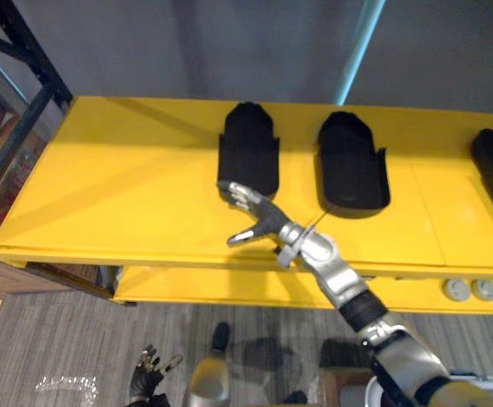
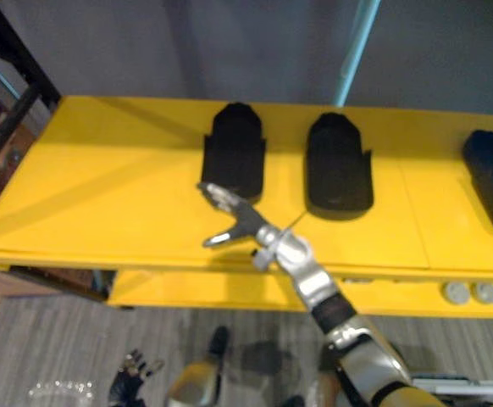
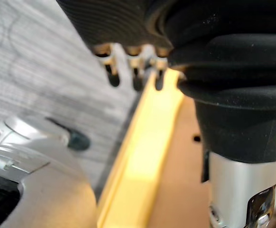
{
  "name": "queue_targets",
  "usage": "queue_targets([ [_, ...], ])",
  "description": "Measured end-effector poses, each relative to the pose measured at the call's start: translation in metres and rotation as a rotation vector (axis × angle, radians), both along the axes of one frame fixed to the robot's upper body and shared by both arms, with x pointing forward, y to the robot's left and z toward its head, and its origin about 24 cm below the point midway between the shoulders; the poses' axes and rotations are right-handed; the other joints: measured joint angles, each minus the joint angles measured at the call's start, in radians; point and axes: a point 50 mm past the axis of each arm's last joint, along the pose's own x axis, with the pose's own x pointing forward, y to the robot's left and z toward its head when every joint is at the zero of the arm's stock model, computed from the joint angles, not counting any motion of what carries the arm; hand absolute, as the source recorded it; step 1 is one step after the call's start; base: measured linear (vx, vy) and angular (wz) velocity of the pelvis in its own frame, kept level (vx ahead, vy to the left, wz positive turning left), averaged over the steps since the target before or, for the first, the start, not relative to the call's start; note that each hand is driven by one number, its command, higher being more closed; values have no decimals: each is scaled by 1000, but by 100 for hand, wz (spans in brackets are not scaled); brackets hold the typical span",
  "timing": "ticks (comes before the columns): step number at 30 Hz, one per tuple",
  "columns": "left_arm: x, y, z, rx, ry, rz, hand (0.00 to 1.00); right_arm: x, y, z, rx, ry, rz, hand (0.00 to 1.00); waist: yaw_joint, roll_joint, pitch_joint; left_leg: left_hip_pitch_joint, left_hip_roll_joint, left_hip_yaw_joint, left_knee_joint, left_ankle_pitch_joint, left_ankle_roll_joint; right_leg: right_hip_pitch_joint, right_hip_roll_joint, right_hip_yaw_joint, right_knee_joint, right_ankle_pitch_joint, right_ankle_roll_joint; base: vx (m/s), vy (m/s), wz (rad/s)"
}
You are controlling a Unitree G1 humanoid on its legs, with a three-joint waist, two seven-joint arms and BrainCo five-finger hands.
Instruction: Walk over and take plastic housings, then place them on the shelf
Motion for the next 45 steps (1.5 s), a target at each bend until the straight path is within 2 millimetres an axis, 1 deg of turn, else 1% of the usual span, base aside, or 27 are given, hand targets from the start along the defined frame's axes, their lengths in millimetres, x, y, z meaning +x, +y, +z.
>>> queue_targets([
  [1,0,0,0,0,-1,0,0,-5,3,4,18,-9,25,0,-1,-2,0,4,1,6,0,-1,0,0,0,7,-1,0,0,24,3,-30],
  [3,0,0,0,5,-3,-3,0,-20,6,11,85,-26,70,0,-9,-16,-7,19,6,30,0,-7,-2,0,-1,29,-2,0,0,26,-5,-29],
  [4,0,0,0,6,-2,-4,0,-23,5,11,96,-28,74,0,-12,-20,-10,22,8,36,0,-8,-3,-1,0,35,-2,0,0,16,-8,-25],
  [5,-1,0,0,8,4,-9,0,-28,4,11,120,-22,77,0,-25,-29,-15,28,10,44,0,-11,-5,0,0,45,-2,0,0,7,-8,-26],
  [6,-2,0,-2,8,13,-9,0,-31,2,10,136,-18,70,0,-38,-38,-21,35,13,58,0,-15,-5,-1,0,57,-2,1,-1,1,-4,-29],
  [7,-3,0,-2,9,17,-11,0,-33,1,10,147,-16,62,0,-41,-41,-24,41,15,65,0,-17,-6,-2,0,67,-2,1,-2,3,-5,-37],
  [9,-5,2,-3,26,25,-13,0,-40,-10,9,206,-1,-5,0,-67,-54,-37,52,20,92,-1,-20,-7,-7,0,84,1,3,-3,-7,-8,-32],
  [10,-5,3,-3,30,18,-9,0,-41,-15,9,225,1,-32,0,-74,-56,-43,52,22,97,-1,-20,-7,-10,0,89,1,4,-4,-21,-4,-25],
  [12,-3,5,-2,41,11,-10,0,-40,-37,7,275,10,-168,0,-99,-56,-60,58,29,124,-1,-25,-7,-21,1,122,-2,12,-4,-19,1,-34],
  [13,-2,4,-1,41,9,-13,0,-39,-41,5,272,14,-199,0,-104,-56,-61,66,30,133,-1,-27,-7,-19,1,133,-3,15,-4,-29,3,-44],
  [15,1,2,-2,38,7,-23,0,-39,-56,-7,266,63,-282,0,-120,-51,-77,82,33,163,-1,-35,-7,-18,0,159,-14,21,-3,-24,2,-42],
  [16,7,-2,-2,32,3,-46,0,-43,-64,-19,247,105,-329,0,-129,-46,-92,84,35,173,-1,-37,-7,-19,2,167,-22,27,-3,-9,-7,-24],
  [19,15,-10,-2,33,1,-94,0,-46,-69,-32,221,165,-362,0,-150,-38,-101,88,37,180,-1,-37,-6,-18,4,179,-25,31,-4,-7,-8,-12],
  [20,17,-13,-4,27,11,-108,0,-46,-69,-34,218,176,-367,0,-153,-36,-102,94,38,189,-1,-37,-7,-17,4,184,-25,33,-4,-5,-9,-23],
  [22,15,-15,-6,23,34,-120,0,-45,-68,-38,220,197,-368,0,-157,-35,-102,108,38,199,-1,-39,-8,-9,3,189,-26,33,-3,7,-9,-13],
  [24,13,-14,-8,22,51,-118,0,-39,-65,-55,210,264,-386,0,-158,-35,-116,121,35,197,-2,-42,-9,8,2,184,-32,33,-2,7,-6,2],
  [25,13,-14,-8,22,51,-118,0,-37,-63,-58,205,275,-386,0,-158,-34,-116,122,34,196,-2,-42,-9,10,1,183,-33,33,-2,6,-5,5],
  [26,13,-14,-8,21,54,-118,0,-30,-57,-61,198,293,-379,0,-155,-30,-116,122,32,194,-2,-42,-9,11,-1,182,-34,33,-1,3,0,4],
  [28,11,-14,-8,19,61,-118,0,-26,-52,-59,203,291,-372,0,-150,-28,-116,120,28,188,-2,-43,-7,14,-4,175,-34,33,0,5,6,14],
  [32,6,-14,-10,14,85,-115,0,-19,-43,-52,255,274,-397,0,-138,-22,-115,117,3,147,-2,-48,-2,40,-22,129,-35,26,13,29,14,30],
  [33,3,-14,-12,13,95,-114,0,-16,-40,-49,269,270,-410,0,-131,-19,-113,117,-2,147,-2,-50,0,41,-27,128,-35,27,15,34,19,13],
  [36,-8,-14,-18,9,144,-113,0,-7,-31,-43,275,248,-464,0,-125,-9,-107,117,-15,145,-2,-51,5,44,-39,126,-35,29,19,34,25,4],
  [38,-11,-14,-19,9,152,-114,0,-3,-29,-43,273,237,-506,0,-114,-6,-105,117,-22,143,-2,-53,7,46,-45,124,-35,28,22,25,16,5],
  [41,-13,-13,-20,7,161,-114,0,1,-29,-45,265,224,-592,0,-115,-2,-103,117,-36,125,-2,-53,9,57,-55,102,-35,25,29,27,10,20],
  [43,-13,-13,-20,9,154,-113,0,5,-27,-51,245,233,-651,0,-114,-1,-100,117,-39,120,-2,-53,9,61,-58,100,-34,22,32,18,0,9],
  [45,-12,-14,-20,8,149,-114,0,7,-25,-52,243,239,-681,0,-114,4,-92,118,-39,120,-2,-53,9,62,-58,100,-34,22,32,0,0,0],
])
